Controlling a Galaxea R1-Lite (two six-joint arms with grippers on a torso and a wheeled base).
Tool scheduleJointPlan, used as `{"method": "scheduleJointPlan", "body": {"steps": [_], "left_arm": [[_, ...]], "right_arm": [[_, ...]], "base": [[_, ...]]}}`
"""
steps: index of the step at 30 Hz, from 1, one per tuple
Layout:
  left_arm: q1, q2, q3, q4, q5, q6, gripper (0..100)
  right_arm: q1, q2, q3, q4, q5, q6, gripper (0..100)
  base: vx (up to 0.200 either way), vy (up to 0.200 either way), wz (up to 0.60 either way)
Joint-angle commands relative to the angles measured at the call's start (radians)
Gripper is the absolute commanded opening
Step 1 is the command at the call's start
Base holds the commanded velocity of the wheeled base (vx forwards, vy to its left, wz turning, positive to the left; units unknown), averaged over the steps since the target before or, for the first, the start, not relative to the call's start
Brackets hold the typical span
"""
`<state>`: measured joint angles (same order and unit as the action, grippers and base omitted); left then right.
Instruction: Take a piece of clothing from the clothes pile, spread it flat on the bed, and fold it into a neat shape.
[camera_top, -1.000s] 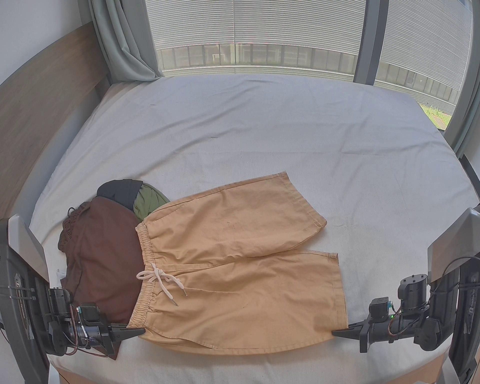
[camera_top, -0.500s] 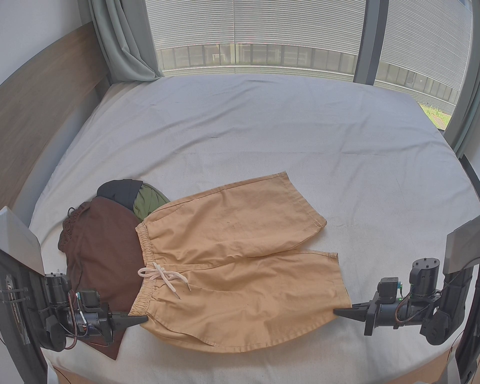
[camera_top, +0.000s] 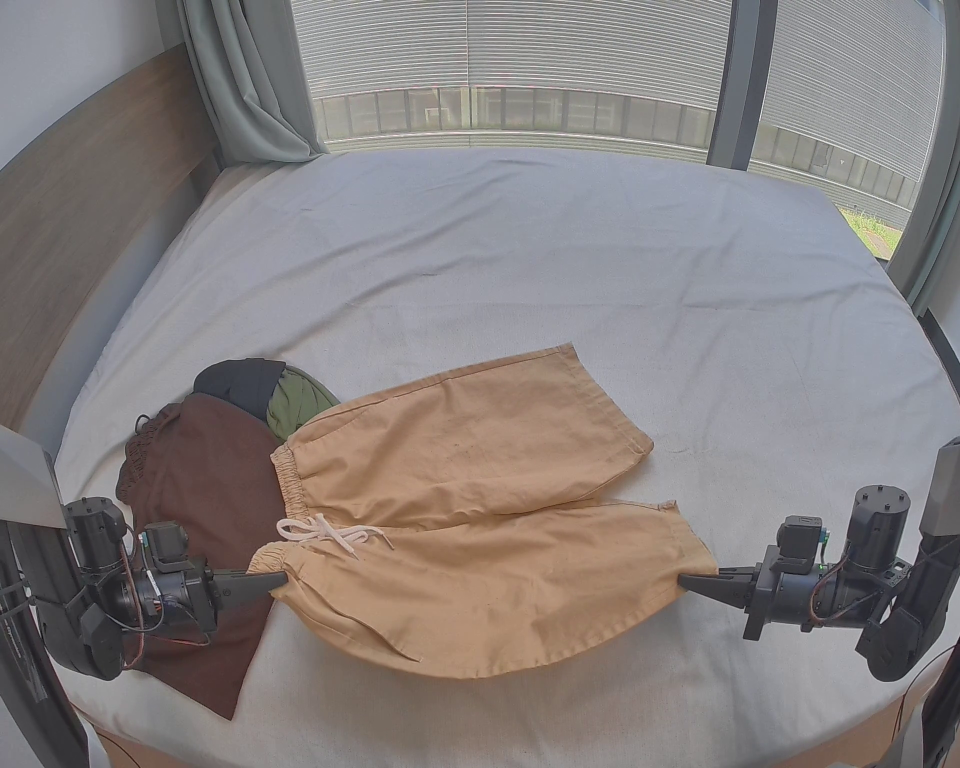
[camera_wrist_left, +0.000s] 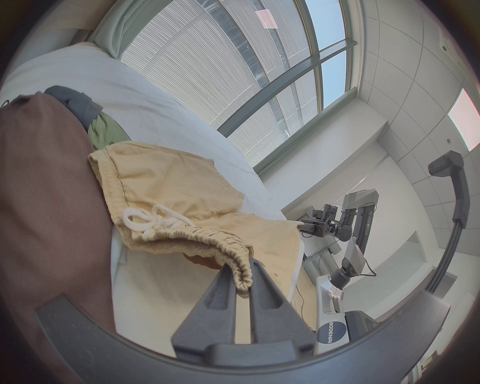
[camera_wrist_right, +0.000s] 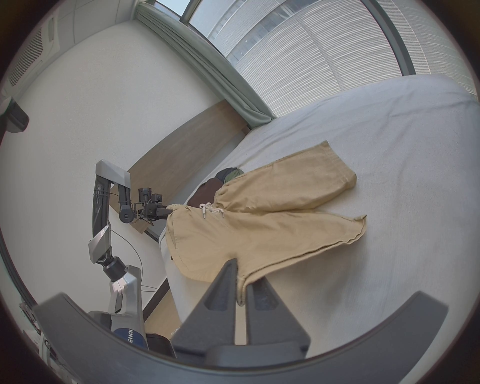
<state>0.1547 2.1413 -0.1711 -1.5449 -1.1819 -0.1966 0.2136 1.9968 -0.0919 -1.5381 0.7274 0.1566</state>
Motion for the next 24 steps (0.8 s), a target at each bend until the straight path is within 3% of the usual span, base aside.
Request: {"method": "scheduleJointPlan", "body": {"steps": [1, 24], "left_arm": [[0.0, -0.018, -0.013, -0.001, 0.013, -0.001, 0], [0.008, 0.008, -0.047, -0.001, 0.027, -0.006, 0]], "right_arm": [[0.003, -0.055, 0.004, 0.0, 0.001, 0.001, 0], [0.007, -0.156, 0.009, 0.007, 0.001, 0.001, 0]], "base": [[0.0, 0.0, 0.0], [0.0, 0.0, 0.0]]}}
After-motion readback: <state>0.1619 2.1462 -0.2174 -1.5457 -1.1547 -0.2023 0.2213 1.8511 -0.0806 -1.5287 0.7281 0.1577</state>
